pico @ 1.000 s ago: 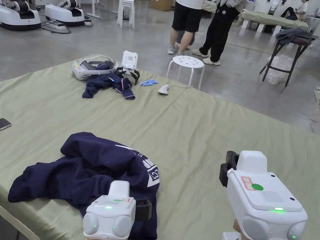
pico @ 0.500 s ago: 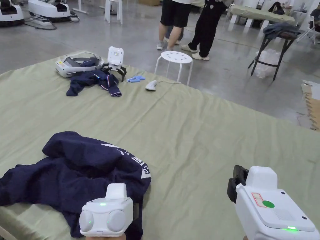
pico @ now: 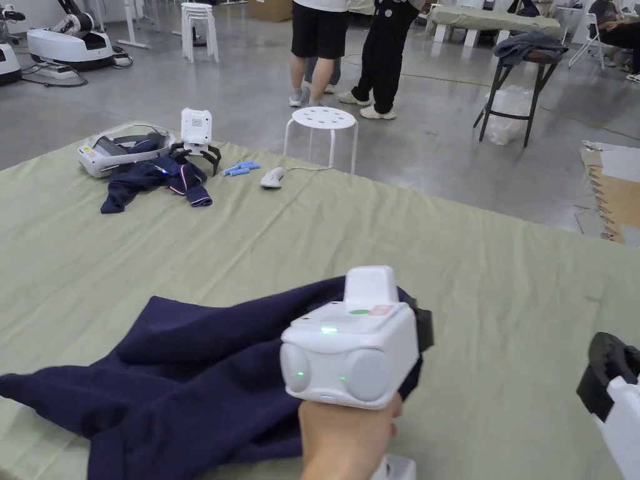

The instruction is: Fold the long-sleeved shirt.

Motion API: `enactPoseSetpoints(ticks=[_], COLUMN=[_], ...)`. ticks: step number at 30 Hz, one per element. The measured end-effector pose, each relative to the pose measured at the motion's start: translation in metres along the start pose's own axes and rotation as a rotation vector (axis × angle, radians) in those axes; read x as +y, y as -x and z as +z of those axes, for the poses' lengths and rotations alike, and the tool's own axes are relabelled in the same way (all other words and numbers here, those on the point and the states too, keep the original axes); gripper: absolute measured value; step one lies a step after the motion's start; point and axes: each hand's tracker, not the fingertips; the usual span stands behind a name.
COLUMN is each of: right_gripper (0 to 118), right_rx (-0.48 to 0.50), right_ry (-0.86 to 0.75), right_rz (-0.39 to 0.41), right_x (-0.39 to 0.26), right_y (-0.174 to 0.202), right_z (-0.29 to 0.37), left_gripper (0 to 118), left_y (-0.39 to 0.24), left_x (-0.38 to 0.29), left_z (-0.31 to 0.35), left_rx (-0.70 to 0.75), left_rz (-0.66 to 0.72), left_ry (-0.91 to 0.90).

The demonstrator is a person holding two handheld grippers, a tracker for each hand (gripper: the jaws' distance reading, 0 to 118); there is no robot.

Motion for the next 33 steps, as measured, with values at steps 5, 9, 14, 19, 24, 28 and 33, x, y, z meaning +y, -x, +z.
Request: enactPoseSetpoints(ticks=[5, 9, 14, 19, 24, 28, 33], right_gripper=[0, 0, 0, 0, 0, 0, 31], right_rx=[-0.103, -0.187, -0.243, -0.243, -0.197, -0.159, -0.113], right_ry=[0.03, 0.109, 0.195, 0.206, 0.143, 0.109, 0.167], right_rz=[-0.028, -0.049, -0.045, -0.078, -0.054, -0.055, -0.069], right_x=[-0.02, -0.051, -0.085, -0.09, -0.069, -0.057, -0.077], right_y=[-0.059, -0.097, -0.124, -0.125, -0.105, -0.088, -0.071], right_z=[0.002, -0.002, -0.003, -0.002, 0.012, 0.024, 0.032], left_gripper=[25, 25, 111, 105, 92, 12, 3], left_y=[-0.068, -0.103, -0.105, -0.096, -0.045, 0.01, 0.087], left_x=[-0.067, -0.129, -0.164, -0.124, -0.062, -0.031, -0.014], left_z=[-0.076, -0.135, -0.142, -0.089, -0.03, 0.005, 0.017], left_rx=[-0.065, -0.038, 0.001, -0.018, 0.039, 0.208, 0.234], left_rz=[-0.069, -0.148, -0.195, -0.231, -0.297, -0.407, -0.263], left_ry=[0.194, 0.359, 0.449, 0.293, 0.118, -0.031, -0.012])
